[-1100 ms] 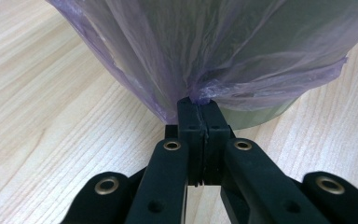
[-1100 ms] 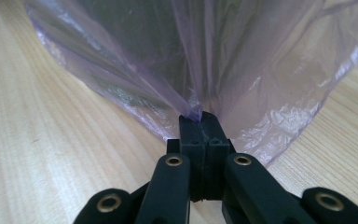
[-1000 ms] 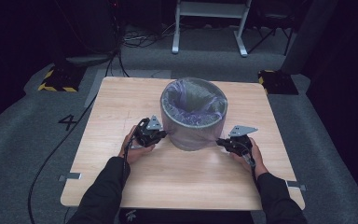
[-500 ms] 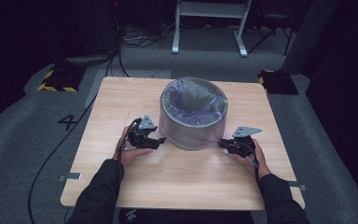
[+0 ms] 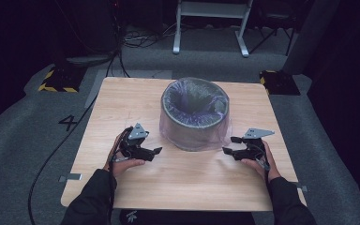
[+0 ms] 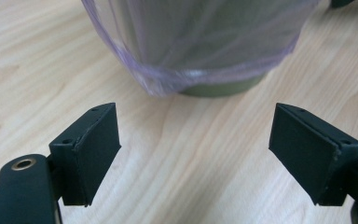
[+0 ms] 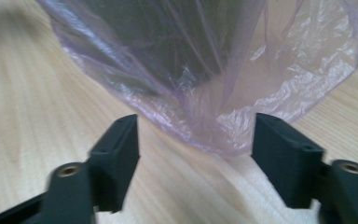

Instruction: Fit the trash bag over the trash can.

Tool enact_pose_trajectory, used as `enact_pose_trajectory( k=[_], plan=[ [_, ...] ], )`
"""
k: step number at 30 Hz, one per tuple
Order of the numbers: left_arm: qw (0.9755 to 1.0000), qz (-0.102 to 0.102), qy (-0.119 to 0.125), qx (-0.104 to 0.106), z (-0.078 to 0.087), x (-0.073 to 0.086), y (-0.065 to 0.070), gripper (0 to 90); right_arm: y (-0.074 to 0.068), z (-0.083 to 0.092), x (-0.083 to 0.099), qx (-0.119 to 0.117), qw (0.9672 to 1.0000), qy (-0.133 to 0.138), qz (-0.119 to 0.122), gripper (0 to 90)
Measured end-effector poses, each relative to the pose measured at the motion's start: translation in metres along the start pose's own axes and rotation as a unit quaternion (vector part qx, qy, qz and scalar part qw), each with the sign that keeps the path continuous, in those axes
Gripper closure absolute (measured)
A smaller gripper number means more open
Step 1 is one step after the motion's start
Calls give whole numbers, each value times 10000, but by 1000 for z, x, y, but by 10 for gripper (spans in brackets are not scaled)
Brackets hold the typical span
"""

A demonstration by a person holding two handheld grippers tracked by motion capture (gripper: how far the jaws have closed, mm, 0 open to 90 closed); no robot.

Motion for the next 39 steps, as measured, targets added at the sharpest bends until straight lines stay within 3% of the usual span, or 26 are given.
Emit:
enact_pose_trajectory(
  k=[4, 13, 21, 28, 33, 39],
  plan=[
    [9999, 38, -140, 22, -2, 9, 6, 157, 0, 7, 2, 18, 10000, -4, 13, 188],
    [9978, -73, -652, 9, -12, 26, 21, 158, -3, 28, 2, 40, 9993, 320, 171, 185],
    [9977, -27, -676, 15, -11, 33, 28, 158, -16, 38, -8, 95, 9974, 618, 365, 183],
    [9968, -122, -792, 43, -12, 37, 32, 157, -23, 46, -16, 225, 9951, 837, 483, 191],
    [9968, -126, -783, 1, -13, 39, 31, 155, -28, 50, -23, 255, 9940, 875, 600, 190],
    [9974, -82, -716, 99, -13, 42, 28, 148, -33, 54, -33, 265, 9928, 917, 729, 182]
  ],
)
Point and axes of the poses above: each handheld gripper's, and its own axes: z roughly backward along the jaws, x roughly out of its underside, y roughly to its right, the point moved 1 cm from there along -z, roughly forward along the jaws, and after that the axes turned 8 degrees about -z, right-handed, at the moved point
